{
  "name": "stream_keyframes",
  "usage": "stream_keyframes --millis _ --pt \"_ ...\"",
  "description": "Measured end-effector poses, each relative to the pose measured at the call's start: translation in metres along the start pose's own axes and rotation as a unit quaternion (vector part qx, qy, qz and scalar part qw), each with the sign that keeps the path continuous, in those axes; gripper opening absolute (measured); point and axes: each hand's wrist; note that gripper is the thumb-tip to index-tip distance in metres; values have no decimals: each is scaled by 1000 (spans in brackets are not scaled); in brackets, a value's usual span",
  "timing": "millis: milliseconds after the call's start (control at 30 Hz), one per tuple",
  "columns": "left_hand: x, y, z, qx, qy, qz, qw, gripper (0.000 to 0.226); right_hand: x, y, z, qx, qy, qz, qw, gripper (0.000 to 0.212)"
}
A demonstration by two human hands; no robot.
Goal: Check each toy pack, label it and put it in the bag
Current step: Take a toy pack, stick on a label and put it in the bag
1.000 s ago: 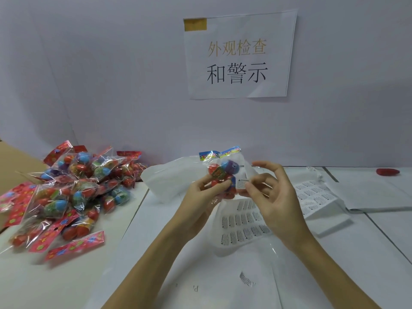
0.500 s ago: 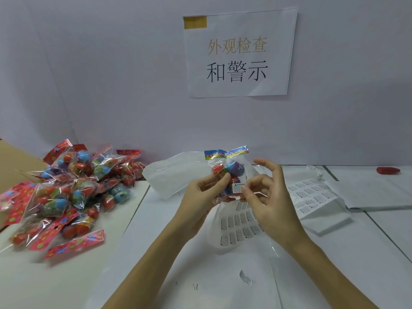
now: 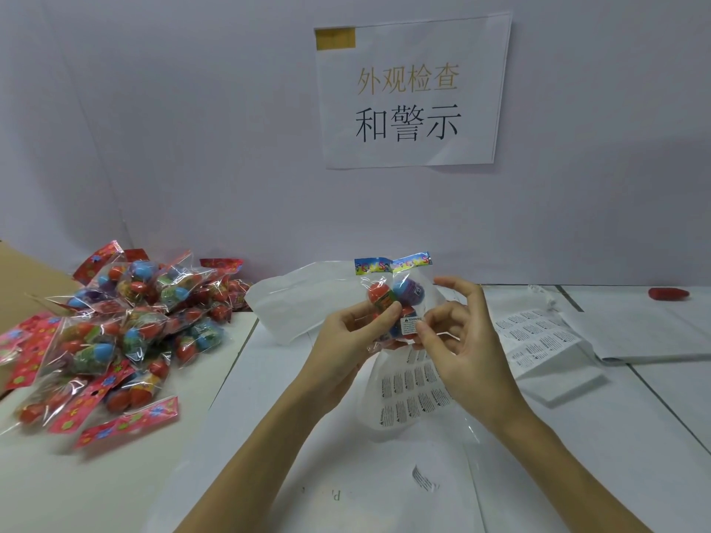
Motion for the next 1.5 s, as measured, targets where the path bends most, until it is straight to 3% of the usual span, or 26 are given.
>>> stream_keyframes --millis 167,333,400,500,633,767,1033,1100,1167,1300,1500 --pt "1 0 -2 13 19 35 999 31 3 0 -1 7 4 10 1000 56" --pt "0 1 -1 -12 10 22 1000 35 2 8 -14 -30 -134 100 985 47" --pt "-1 1 -1 -17 -9 17 1000 38 2 9 -17 -31 -51 131 990 31" --pt "-1 0 2 -5 -12 24 1000 36 7 9 -8 1 66 157 985 43" --pt "2 -1 7 21 -15 42 999 36 6 4 3 10 21 98 995 38" --pt "3 -2 7 37 -38 53 997 37 8 5 1 20 77 78 994 26" --pt "2 -3 6 40 -39 71 996 27 8 5 -1 38 74 105 991 30" --pt "2 -3 6 44 -41 75 995 24 6 5 -3 51 133 127 982 26" --pt "1 -3 5 41 -33 78 996 26 7 5 -4 61 158 140 976 28" --pt "2 -4 8 21 14 99 995 31 9 5 -2 57 76 125 988 43" --pt "4 -3 9 16 25 115 993 38 10 6 -4 62 256 184 947 32"
Point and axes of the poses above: each hand's wrist, its own y-axis towards the middle knuckle, its own z-axis out of the palm, x = y × z, and after that the axes turned 8 degrees about y, right-handed
